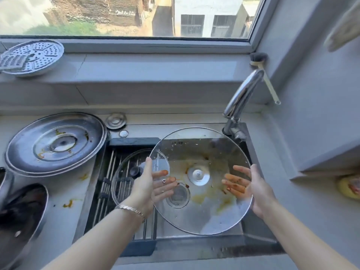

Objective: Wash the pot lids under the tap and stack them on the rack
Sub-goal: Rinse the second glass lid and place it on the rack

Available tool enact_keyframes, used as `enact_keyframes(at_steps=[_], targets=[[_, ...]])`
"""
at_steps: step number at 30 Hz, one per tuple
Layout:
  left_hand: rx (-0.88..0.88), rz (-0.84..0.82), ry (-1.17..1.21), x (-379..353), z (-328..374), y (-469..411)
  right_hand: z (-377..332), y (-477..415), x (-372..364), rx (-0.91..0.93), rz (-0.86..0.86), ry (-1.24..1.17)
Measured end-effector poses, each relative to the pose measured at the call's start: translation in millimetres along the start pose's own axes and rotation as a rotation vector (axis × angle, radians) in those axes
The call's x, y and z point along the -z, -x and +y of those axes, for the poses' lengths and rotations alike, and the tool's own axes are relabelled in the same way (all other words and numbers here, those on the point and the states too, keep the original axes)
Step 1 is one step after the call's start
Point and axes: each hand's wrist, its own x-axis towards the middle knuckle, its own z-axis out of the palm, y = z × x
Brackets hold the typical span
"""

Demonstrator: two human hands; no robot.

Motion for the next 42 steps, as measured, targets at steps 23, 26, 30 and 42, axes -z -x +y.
enact_keyframes(at_steps=[23,26,30,42], targets=[[-0.306,0.357,0.063,-67,-5,8,-78,-126,-17,0.088,0.164,0.862],[-0.3,0.368,0.067,-66,-2,7,-76,-129,-11,0.1,0.208,0.897],[-0.297,0.362,0.079,-66,-1,5,-73,-130,-8,0.111,0.226,0.84],[-0.261,0.327,0.048,-71,2,-4,-65,-136,-1,0.101,0.236,0.885]])
